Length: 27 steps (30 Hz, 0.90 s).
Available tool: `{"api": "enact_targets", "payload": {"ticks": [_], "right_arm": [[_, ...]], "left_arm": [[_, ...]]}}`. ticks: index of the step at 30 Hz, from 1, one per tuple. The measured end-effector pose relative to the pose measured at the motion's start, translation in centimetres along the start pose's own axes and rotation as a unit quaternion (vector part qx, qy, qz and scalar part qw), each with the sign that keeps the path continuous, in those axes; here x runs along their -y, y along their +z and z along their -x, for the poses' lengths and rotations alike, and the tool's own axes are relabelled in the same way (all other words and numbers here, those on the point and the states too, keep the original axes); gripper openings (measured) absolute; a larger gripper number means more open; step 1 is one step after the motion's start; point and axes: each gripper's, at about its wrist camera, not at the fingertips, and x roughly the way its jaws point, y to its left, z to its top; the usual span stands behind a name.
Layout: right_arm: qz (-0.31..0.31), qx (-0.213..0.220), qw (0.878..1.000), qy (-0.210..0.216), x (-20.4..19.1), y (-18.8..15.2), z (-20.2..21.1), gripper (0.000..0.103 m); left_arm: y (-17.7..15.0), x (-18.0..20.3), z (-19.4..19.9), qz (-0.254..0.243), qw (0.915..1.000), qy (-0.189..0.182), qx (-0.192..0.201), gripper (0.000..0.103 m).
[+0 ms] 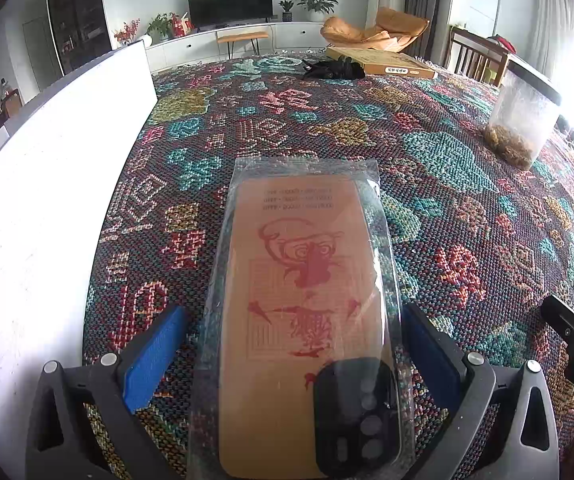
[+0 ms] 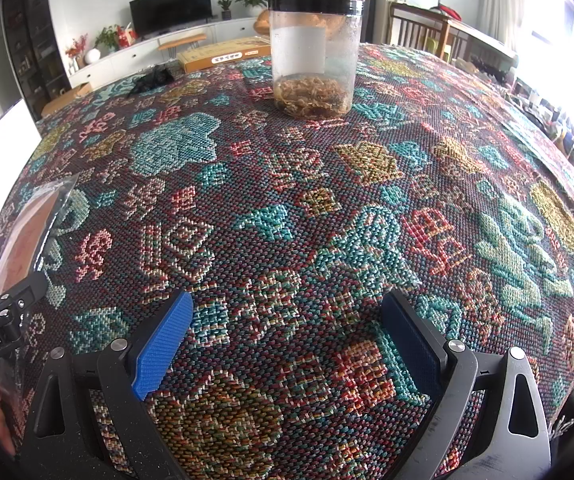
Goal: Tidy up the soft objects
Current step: 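Hold the clear packet raised in the left tool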
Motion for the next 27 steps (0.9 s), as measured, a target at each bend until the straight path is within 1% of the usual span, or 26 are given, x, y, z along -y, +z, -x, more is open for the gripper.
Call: {"api": "enact_targets", "payload": {"ticks": [21, 23, 25, 27], "right_arm": [[0.000, 0.000, 1.000, 0.002, 0.0, 0.0, 0.0, 0.097], [0.001, 0.001, 1.000, 0.009, 0.1, -0.1, 0.2, 0.097], [-0.001, 0.006, 1.000, 0.025, 0.2, -0.1, 0.6, 0.096], [0.010, 0.026, 0.999, 0.034, -0.4, 0.4, 1.2, 0.095]], "left_arm": [[0.0, 0.0, 0.0, 0.000, 1.0000, 0.000, 0.000, 0.103], [0.0, 0.0, 0.0, 0.000, 1.0000, 0.000, 0.000, 0.103], [0.0, 0.0, 0.0, 0.000, 1.0000, 0.000, 0.000, 0.103], [0.0, 0.0, 0.0, 0.000, 1.0000, 0.000, 0.000, 0.103]]}}
